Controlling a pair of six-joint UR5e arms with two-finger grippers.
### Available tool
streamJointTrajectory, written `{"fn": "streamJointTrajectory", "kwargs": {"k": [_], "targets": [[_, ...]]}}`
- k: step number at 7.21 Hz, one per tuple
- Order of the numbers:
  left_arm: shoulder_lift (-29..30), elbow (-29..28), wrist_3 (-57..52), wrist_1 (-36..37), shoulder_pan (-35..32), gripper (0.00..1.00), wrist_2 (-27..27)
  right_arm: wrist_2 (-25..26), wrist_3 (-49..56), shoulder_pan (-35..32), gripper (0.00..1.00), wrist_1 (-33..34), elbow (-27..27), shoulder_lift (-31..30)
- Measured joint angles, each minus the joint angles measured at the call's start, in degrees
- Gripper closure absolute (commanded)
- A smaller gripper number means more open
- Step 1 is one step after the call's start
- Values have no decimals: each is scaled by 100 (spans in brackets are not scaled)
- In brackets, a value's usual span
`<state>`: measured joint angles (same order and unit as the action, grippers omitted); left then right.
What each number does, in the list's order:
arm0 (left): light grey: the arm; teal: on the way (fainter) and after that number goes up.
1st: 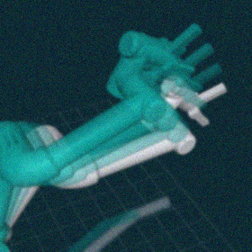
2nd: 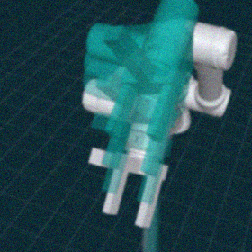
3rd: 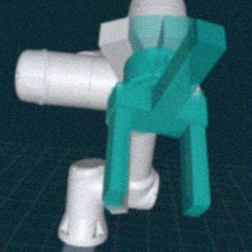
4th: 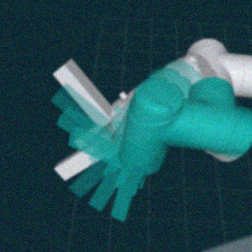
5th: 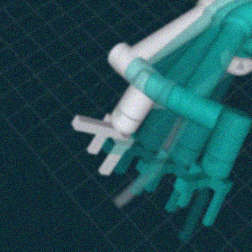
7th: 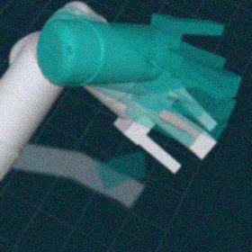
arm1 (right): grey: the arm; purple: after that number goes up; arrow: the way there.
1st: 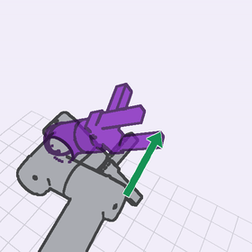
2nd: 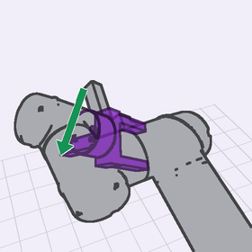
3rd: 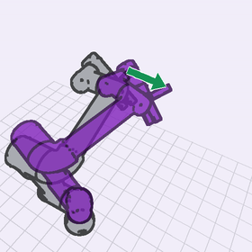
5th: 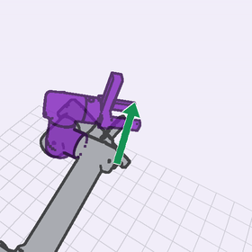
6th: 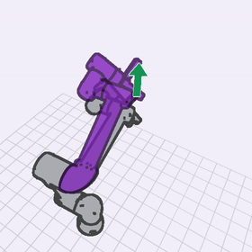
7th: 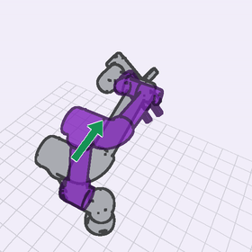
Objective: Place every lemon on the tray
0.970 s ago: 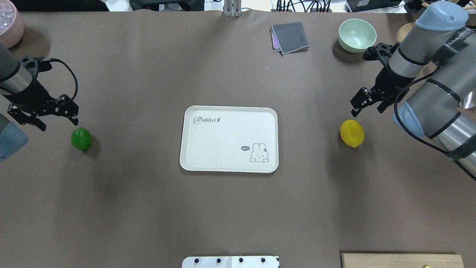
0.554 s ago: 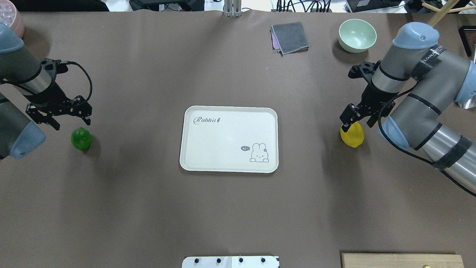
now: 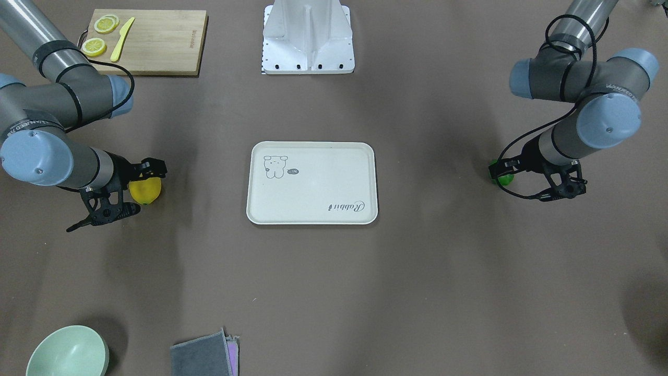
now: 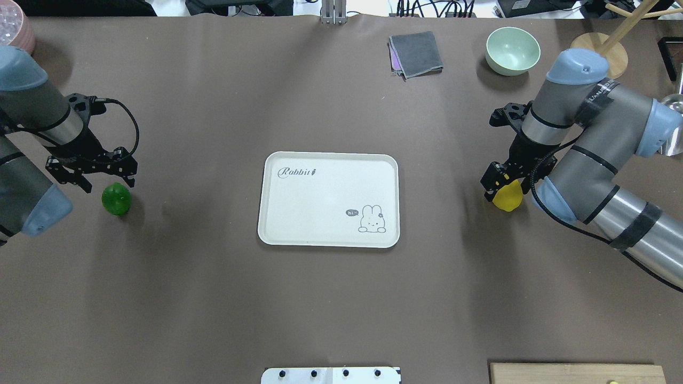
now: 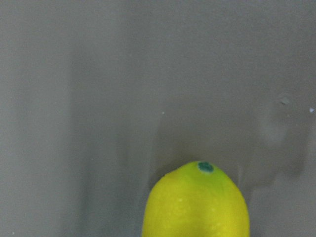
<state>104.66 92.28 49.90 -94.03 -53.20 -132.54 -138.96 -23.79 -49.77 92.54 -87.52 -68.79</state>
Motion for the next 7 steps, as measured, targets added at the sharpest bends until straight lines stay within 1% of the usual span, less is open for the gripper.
{"fn": "streamJointTrajectory", "kwargs": {"k": [1,2,3,4,5,7], "targets": [[-9,-50,64,-94,35,8,30,7,11,13,54,1,30,-4],[-18,-116,153,-245,77,12,80,12,22,16,82,1,62,0],[-21,-190,220,-386,102,34,107,7,34,12,89,1,80,12],[-23,-227,261,-455,112,65,117,-6,38,-10,89,1,83,41],[-27,-227,293,-481,114,100,119,-13,43,-51,89,-1,84,93],[-61,-170,310,-499,116,100,101,-15,43,-186,89,-5,55,375]]}}
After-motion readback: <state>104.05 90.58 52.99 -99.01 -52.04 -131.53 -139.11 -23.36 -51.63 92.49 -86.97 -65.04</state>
